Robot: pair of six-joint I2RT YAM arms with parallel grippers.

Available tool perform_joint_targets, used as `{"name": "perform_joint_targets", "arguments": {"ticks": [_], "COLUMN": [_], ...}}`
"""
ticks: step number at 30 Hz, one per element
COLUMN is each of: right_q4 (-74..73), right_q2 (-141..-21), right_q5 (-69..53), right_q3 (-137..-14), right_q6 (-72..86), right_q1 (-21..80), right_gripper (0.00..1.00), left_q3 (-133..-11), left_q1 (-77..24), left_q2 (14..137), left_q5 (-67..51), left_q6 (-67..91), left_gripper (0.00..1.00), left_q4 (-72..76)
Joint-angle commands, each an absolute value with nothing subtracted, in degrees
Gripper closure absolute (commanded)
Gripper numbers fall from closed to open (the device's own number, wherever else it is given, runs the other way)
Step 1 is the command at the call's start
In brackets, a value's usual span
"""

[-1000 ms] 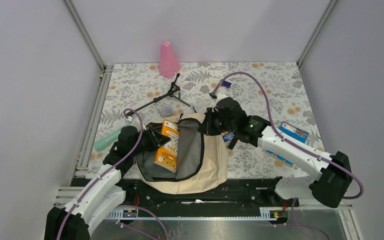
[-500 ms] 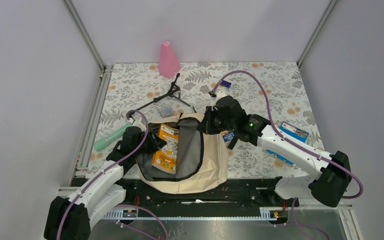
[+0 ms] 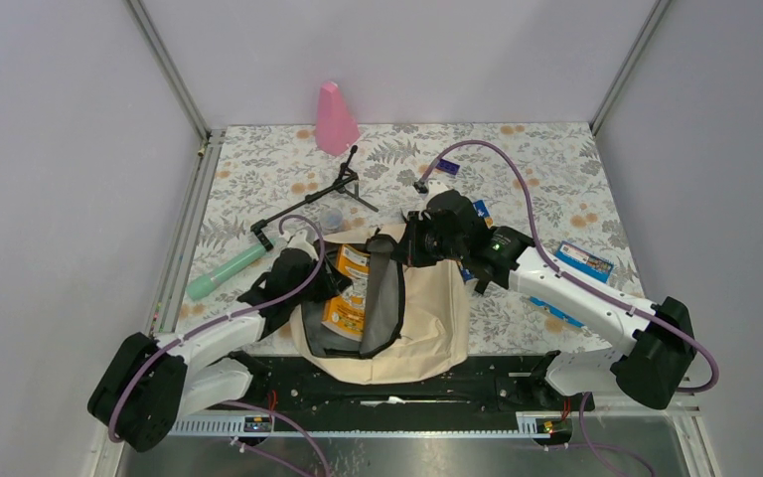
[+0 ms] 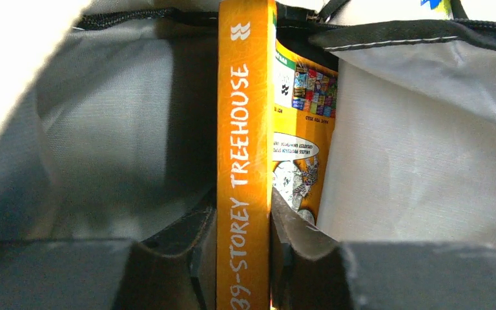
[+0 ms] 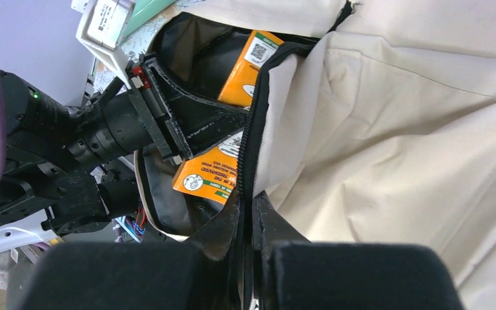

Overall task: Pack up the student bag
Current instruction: Place the book in the student bag.

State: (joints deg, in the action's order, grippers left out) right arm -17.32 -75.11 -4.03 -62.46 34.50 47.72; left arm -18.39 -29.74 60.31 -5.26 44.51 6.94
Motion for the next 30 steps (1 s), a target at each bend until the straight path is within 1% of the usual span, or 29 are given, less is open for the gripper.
{"name": "perform_joint_targets", "arguments": {"ticks": [1,4,9,11,15,17,21,23,24,25,27,30], "right_q4": [-15.1,-15.2,-15.7,-15.7,-15.9,-16.2,-16.9,-17.5,-17.7,-18.0,-18.3,-19.2], "right_q2": [-75.2,-75.2,-74.8,-74.7,-74.8,-74.9,-74.7,-74.3,-74.0,-73.9,-73.1,-71.6], "right_q5": [-3.0,-2.7,-1.7,-1.3,-0.6,-0.3,1.4,2.3,2.9,3.2,3.9,5.3], "right_q3": [-65.0,-64.7,-64.4,-64.5,-64.6,-64.7,-64.8,-64.9,-64.9,-64.8,-64.9,-64.9], "right_q6": [33.9,33.7,33.3,33.1,32.8,32.6,32.0,31.5,31.2,30.8,30.2,28.5], "right_q1": [48.0,48.0,48.0,48.0,48.0,48.0,48.0,48.0,48.0,48.0,48.0,48.0], "right_gripper": [1.00,1.00,1.00,1.00,1.00,0.99,0.93,0.91,0.89,0.83,0.66,0.38], "left_q3": [-21.0,-22.1,-22.6,-23.1,-24.9,-26.3,-29.4,-30.7,-31.3,-31.8,-33.3,-37.6], "left_q1": [-33.5,-34.3,-34.3,-34.3,-34.4,-34.3,-34.3,-34.3,-34.3,-34.3,-34.2,-33.6], "left_q2": [65.1,66.5,61.1,57.3,51.8,49.5,45.9,44.2,43.2,42.6,41.1,40.9], "left_q5": [-2.6,-1.8,2.7,3.8,4.0,4.0,5.8,6.7,7.0,7.1,6.6,3.7], "left_q6": [44.2,43.1,41.2,40.1,37.5,36.3,33.7,32.3,31.6,30.8,29.7,26.6], "left_gripper": [0.73,0.64,0.39,0.32,0.10,0.02,0.01,0.01,0.01,0.01,0.01,0.01], "left_q4": [8.4,6.5,0.6,-1.8,-5.9,-8.1,-13.8,-15.5,-16.1,-16.5,-17.3,-19.2]}}
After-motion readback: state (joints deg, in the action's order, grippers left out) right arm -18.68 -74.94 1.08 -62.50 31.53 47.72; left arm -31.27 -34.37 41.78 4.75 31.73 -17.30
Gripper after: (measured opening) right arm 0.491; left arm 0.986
